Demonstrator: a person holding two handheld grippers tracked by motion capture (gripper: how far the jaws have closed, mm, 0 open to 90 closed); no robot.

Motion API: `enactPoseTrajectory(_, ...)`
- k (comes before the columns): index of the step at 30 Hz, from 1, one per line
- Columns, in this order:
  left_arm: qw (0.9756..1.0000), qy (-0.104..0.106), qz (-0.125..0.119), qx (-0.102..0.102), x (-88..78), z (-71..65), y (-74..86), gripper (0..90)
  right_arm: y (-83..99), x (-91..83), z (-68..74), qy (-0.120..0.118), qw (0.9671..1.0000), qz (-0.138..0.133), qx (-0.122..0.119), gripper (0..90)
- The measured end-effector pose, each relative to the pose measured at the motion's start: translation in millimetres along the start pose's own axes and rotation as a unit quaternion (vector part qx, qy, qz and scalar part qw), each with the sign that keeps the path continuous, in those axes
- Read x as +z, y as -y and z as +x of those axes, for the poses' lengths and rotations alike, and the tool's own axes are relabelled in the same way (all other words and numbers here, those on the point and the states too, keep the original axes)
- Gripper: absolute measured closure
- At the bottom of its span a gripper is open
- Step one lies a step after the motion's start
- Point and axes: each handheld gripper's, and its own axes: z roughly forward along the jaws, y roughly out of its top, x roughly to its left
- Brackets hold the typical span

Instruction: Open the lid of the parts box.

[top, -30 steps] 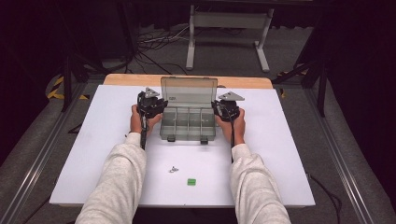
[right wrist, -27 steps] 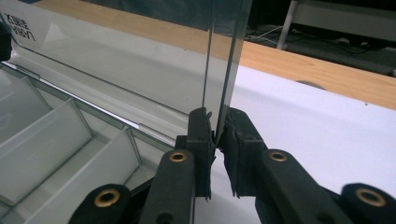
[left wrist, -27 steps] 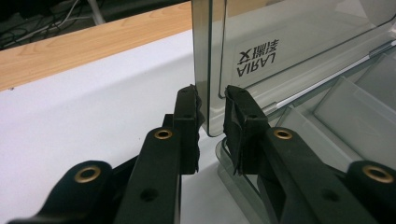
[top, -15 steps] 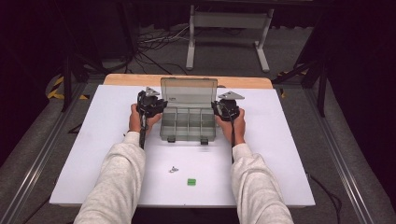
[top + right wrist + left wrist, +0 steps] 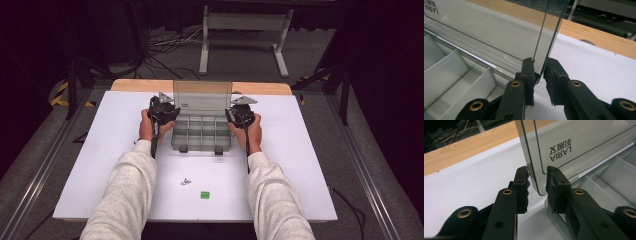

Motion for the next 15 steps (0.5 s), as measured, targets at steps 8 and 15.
enactPoseTrajectory(8,1.0,-0.001,0.007,0.006,3.1,-0.5,-1.8,71.0,-2.7,2.3,0.1,0.003,0.9999,0.008,-0.009,75.5)
enactPoseTrajectory(15,0.9997,-0.011,0.015,0.015,4.5,-1.7,-4.3,68.7,-3.0,2.6,-0.2,0.005,0.9999,0.009,-0.009,72.5)
